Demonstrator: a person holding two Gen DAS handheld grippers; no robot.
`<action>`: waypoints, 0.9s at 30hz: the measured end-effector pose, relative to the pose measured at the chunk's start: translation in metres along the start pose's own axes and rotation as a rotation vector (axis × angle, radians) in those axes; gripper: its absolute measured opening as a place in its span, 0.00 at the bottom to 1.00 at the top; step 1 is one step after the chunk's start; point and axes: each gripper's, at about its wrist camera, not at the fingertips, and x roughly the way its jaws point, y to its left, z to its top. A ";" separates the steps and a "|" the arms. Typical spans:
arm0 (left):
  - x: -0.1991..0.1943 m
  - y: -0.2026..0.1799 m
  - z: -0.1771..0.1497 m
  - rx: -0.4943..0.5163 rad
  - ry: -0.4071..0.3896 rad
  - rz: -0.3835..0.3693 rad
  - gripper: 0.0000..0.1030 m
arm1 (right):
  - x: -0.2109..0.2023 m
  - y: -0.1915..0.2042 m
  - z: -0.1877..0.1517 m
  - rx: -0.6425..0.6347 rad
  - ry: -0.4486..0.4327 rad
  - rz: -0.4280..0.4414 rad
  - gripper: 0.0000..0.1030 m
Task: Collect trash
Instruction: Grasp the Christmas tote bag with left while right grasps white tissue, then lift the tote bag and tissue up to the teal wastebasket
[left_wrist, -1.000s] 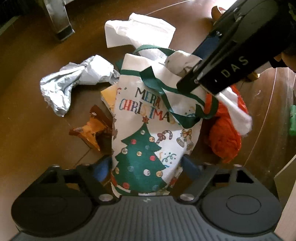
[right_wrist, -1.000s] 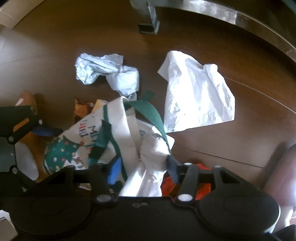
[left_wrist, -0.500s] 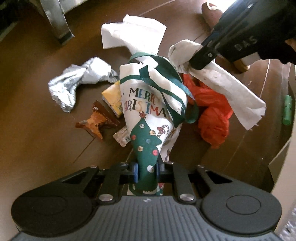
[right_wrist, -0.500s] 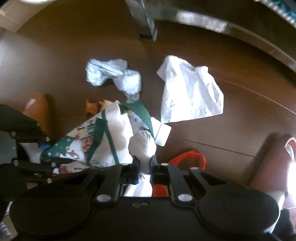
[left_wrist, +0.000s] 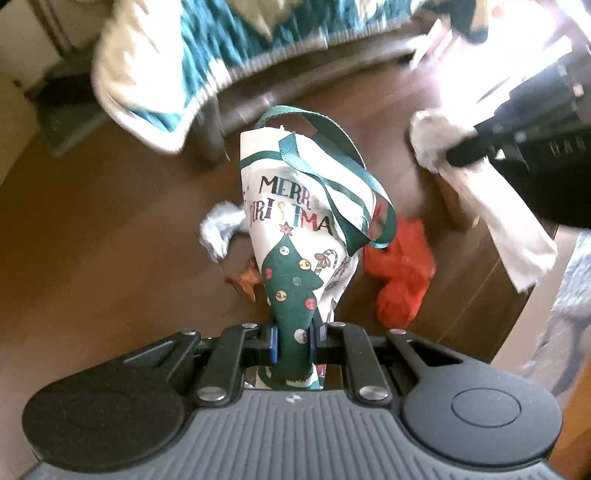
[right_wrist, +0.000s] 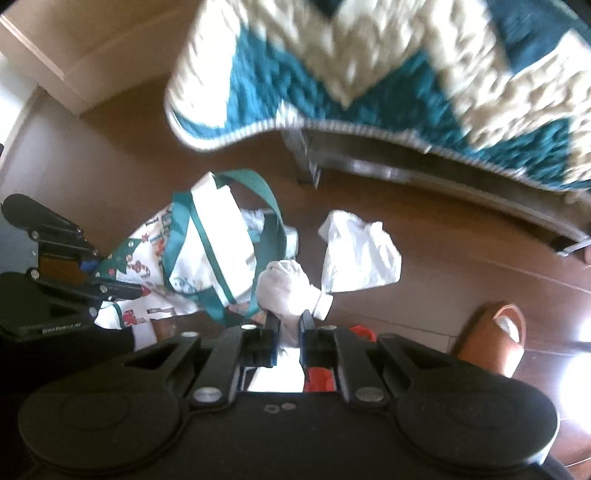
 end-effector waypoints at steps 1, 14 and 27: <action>-0.013 -0.002 0.002 -0.014 -0.023 0.006 0.13 | -0.013 -0.001 0.001 0.004 -0.020 0.002 0.09; -0.181 -0.056 0.022 -0.159 -0.319 0.098 0.13 | -0.194 -0.003 0.006 -0.015 -0.355 -0.034 0.09; -0.311 -0.083 0.076 -0.210 -0.591 0.190 0.14 | -0.335 0.002 0.041 -0.094 -0.655 -0.108 0.09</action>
